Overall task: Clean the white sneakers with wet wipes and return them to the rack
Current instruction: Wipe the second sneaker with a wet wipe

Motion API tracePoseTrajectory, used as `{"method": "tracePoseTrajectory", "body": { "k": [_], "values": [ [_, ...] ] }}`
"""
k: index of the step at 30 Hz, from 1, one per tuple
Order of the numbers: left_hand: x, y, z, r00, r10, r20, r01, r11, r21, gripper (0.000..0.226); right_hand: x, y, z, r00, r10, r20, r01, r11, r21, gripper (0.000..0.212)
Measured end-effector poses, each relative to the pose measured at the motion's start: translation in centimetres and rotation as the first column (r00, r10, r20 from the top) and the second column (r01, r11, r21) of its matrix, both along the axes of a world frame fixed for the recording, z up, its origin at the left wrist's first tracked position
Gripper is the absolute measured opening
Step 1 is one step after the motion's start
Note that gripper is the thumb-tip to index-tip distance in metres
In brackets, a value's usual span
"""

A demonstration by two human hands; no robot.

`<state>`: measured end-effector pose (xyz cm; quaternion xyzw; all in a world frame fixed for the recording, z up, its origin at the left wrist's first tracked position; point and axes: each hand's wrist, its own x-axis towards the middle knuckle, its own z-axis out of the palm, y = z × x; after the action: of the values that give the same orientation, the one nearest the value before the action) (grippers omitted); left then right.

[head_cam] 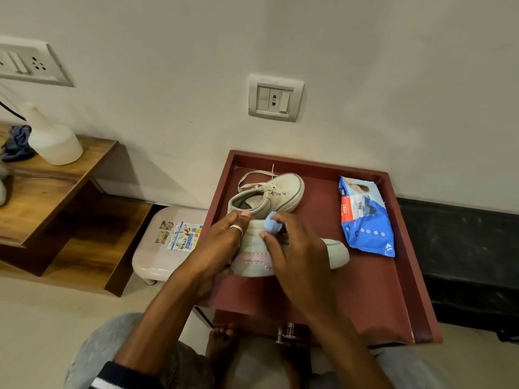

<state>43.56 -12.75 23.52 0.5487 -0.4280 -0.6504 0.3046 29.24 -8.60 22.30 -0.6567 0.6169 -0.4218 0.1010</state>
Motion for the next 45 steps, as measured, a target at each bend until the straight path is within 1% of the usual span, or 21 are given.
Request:
{"method": "tracePoseTrajectory", "body": {
  "k": [2,5,7,9,11,13,14,16,18,19,21,24,25,27,31,33,35,37,39,42,45],
  "values": [
    [0.0,-0.1,-0.1,1.000,0.009,0.014,-0.009,1.000,-0.001,0.028,0.1,0.0,-0.5,0.999,0.012,-0.037,-0.012,1.000,-0.004,0.030],
    [-0.1,-0.2,-0.3,0.999,0.021,0.026,-0.020,1.000,-0.024,0.029,-0.3,0.1,-0.9,0.990,0.095,-0.108,-0.094,0.995,0.022,0.039],
    [-0.1,-0.3,-0.3,0.999,0.028,0.035,-0.027,0.999,-0.029,0.029,-1.0,-0.2,-1.3,0.984,0.137,-0.111,-0.136,0.991,0.021,0.039],
    [-0.1,-0.4,-0.5,1.000,0.027,0.007,-0.026,0.999,-0.030,0.029,-1.8,-0.7,-1.4,0.989,0.098,-0.111,-0.098,0.995,0.005,0.036],
    [-0.1,-0.2,-0.3,0.999,0.037,-0.032,-0.038,0.999,-0.027,0.029,-2.6,-0.9,-1.2,0.995,0.007,-0.095,-0.008,1.000,-0.010,0.031],
    [-0.2,-0.2,-0.3,0.998,0.039,-0.047,-0.041,0.999,-0.029,0.028,-2.6,-0.9,-0.9,0.994,-0.059,-0.091,0.058,0.998,-0.017,0.031],
    [-0.3,-0.1,-0.3,0.998,0.041,-0.051,-0.043,0.999,-0.032,0.028,-2.0,-0.7,-0.8,0.991,-0.061,-0.116,0.059,0.998,-0.018,0.035],
    [-0.4,-0.2,-0.5,0.996,0.062,-0.061,-0.065,0.997,-0.040,0.028,0.0,0.0,-0.7,0.975,-0.011,-0.224,0.007,1.000,-0.020,0.045],
    [-0.3,-0.1,-0.6,0.995,0.082,-0.065,-0.085,0.995,-0.053,0.028,1.7,0.9,-0.7,0.937,0.060,-0.345,-0.069,0.998,-0.015,0.046],
    [-0.3,-0.1,-0.7,0.994,0.082,-0.074,-0.086,0.995,-0.058,0.028,1.9,1.2,-0.6,0.925,0.085,-0.371,-0.095,0.995,-0.007,0.045],
    [-0.2,-0.1,-0.7,0.993,0.073,-0.088,-0.079,0.995,-0.057,0.028,0.6,0.7,-0.5,0.942,0.068,-0.327,-0.071,0.997,0.002,0.042],
    [-0.3,-0.1,-0.7,0.995,0.062,-0.076,-0.067,0.996,-0.056,0.029,-2.0,-0.4,-0.6,0.988,-0.081,-0.131,0.094,0.991,0.097,0.042],
    [-0.4,-0.1,-0.8,0.996,0.055,-0.070,-0.059,0.997,-0.058,0.030,-2.3,-0.6,-0.5,0.987,-0.120,-0.104,0.132,0.985,0.116,0.041],
    [-0.4,-0.1,-0.7,0.996,0.053,-0.066,-0.057,0.996,-0.061,0.030,-1.0,-0.3,-0.4,0.978,-0.126,-0.165,0.144,0.984,0.101,0.043],
    [-0.3,-0.1,-0.8,0.996,0.074,-0.051,-0.077,0.995,-0.064,0.029,2.1,1.2,-0.1,0.939,0.017,-0.343,-0.018,1.000,0.001,0.043],
    [-0.2,-0.1,-0.8,0.995,0.075,-0.058,-0.079,0.995,-0.064,0.029,1.0,0.6,-0.2,0.938,0.038,-0.345,-0.034,0.999,0.017,0.043],
    [-0.2,-0.2,-0.7,0.996,0.062,-0.069,-0.067,0.995,-0.068,0.029,-1.1,-0.3,-0.5,0.968,-0.027,-0.251,0.056,0.992,0.111,0.046],
    [-0.4,-0.1,-0.7,0.997,0.051,-0.062,-0.056,0.995,-0.080,0.030,-2.3,-0.8,-0.4,0.979,-0.111,-0.172,0.141,0.974,0.177,0.041],
    [-0.4,-0.2,-0.7,0.998,0.040,-0.056,-0.045,0.995,-0.092,0.030,-1.1,-0.4,0.1,0.967,-0.105,-0.230,0.144,0.977,0.160,0.043],
    [-0.3,-0.2,-0.9,0.998,0.045,-0.048,-0.050,0.992,-0.114,0.028,2.5,1.2,0.6,0.934,0.007,-0.356,0.022,0.997,0.076,0.045],
    [-0.1,-0.2,-1.0,0.998,0.051,-0.047,-0.055,0.993,-0.100,0.028,2.5,1.4,1.0,0.906,0.082,-0.416,-0.051,0.995,0.084,0.046]
  ]
}}
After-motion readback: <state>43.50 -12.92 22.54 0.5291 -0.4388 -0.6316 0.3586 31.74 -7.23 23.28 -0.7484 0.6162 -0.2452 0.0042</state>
